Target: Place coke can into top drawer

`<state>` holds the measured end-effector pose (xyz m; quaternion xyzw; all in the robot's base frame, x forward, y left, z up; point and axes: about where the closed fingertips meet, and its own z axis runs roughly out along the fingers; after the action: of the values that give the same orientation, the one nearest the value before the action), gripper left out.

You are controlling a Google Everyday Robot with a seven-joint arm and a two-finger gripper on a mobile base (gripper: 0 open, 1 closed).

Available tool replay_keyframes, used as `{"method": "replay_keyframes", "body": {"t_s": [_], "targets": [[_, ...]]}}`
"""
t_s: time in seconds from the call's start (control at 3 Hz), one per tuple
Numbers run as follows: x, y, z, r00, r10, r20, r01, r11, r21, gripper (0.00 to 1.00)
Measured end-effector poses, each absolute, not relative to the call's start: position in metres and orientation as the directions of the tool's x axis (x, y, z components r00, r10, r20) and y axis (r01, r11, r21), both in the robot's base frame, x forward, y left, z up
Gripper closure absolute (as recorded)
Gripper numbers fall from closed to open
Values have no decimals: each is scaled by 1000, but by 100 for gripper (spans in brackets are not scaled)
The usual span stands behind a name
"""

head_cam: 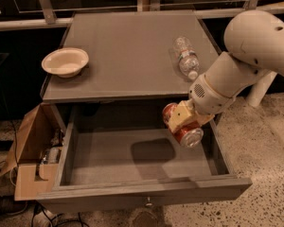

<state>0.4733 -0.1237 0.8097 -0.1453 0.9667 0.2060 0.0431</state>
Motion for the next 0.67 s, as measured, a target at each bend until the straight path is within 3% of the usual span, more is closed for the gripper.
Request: {"method": "replay_keyframes", "body": {"t_s": [0.67], "targets": [[471,-121,787,-970,-218,-109,-244,883,402,100]]}}
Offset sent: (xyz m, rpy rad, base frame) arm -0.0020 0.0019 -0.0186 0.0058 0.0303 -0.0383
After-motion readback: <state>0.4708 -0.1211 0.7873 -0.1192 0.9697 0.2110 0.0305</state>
